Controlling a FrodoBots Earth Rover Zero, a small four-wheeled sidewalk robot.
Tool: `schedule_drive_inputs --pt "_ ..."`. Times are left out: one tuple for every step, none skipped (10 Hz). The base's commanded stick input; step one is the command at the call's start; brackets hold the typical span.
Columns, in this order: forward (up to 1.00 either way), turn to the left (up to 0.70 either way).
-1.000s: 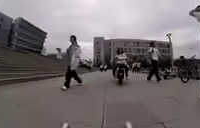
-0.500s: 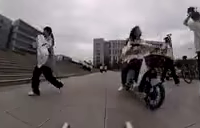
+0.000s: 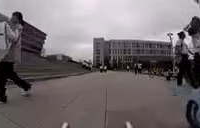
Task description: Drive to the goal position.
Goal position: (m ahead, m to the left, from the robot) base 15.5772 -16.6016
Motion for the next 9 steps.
schedule_drive_inputs --pt "0.7 0.0" --pt "0.7 0.0" --pt "0.7 0.0" --pt "0.7 0.0" --pt "0.7 0.0" --pt "0.7 0.0" --pt "0.7 0.0" --pt "0.7 0.0" --pt "0.7 0.0"
